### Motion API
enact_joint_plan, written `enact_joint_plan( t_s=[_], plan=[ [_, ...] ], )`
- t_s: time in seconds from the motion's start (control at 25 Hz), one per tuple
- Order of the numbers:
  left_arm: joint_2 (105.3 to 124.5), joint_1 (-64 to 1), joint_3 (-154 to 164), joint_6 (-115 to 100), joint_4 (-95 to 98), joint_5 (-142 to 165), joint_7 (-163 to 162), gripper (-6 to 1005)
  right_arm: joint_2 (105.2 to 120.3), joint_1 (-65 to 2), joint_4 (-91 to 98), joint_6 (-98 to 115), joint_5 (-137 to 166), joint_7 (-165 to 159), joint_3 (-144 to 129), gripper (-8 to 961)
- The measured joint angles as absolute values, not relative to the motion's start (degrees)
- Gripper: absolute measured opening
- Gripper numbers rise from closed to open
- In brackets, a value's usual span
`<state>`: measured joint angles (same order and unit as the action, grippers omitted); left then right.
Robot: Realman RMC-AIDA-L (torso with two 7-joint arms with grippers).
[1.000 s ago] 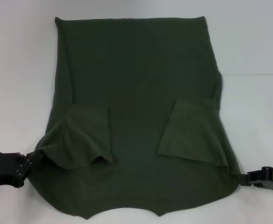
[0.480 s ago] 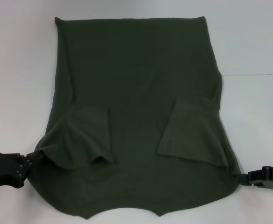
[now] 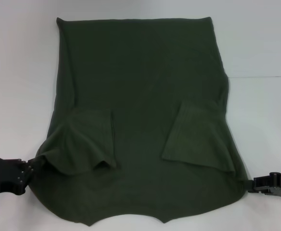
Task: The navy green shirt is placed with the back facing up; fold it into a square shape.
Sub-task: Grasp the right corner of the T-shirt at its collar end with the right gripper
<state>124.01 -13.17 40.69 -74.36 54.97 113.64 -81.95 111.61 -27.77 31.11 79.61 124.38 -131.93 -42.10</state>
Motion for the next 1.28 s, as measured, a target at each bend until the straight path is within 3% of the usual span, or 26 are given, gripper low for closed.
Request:
enact_joint_plan(
  t_s=[1.28],
  plan=[
    [124.01,-13.44,40.6,-74.36,54.93,113.64,-81.75,48,111.63,-28.31,31.11,78.39,126.44,-133.66,-42.12,209]
  ],
)
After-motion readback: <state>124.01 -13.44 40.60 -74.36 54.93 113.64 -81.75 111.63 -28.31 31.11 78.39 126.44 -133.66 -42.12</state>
